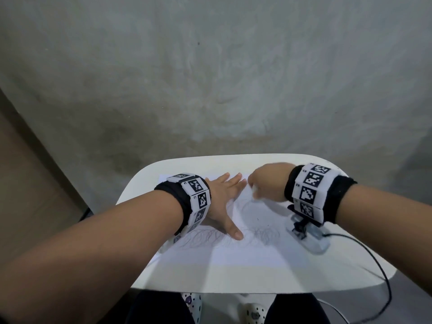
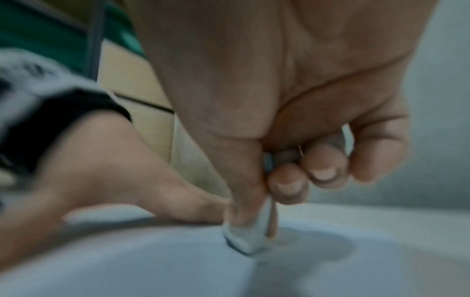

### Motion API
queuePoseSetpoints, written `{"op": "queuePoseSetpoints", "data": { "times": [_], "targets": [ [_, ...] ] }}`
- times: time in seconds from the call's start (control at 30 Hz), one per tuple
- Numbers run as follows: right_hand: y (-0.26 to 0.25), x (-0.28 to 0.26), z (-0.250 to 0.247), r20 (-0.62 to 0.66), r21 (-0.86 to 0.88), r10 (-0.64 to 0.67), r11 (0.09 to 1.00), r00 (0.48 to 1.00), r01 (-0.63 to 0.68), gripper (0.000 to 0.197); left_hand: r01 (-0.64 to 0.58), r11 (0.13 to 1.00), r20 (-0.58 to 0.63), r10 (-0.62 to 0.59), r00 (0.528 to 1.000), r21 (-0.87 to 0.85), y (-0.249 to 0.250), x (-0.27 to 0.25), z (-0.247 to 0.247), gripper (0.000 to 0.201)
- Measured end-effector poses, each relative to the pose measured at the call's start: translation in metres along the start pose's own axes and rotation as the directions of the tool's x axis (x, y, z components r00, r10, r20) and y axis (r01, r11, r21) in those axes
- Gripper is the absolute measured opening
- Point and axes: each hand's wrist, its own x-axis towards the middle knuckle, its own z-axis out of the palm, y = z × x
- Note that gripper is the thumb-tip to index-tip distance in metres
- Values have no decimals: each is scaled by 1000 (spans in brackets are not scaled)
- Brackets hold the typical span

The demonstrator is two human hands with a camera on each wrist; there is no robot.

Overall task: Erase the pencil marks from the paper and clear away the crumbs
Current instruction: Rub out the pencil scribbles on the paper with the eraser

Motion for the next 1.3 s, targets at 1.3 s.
{"op": "queuePoseSetpoints", "data": {
  "times": [1.3],
  "targets": [
    [34, 4, 5, -39, 410, 149, 904, 988, -120, 14, -18, 1000, -44, 18, 999, -14, -5, 2, 7, 136]
  ]
}}
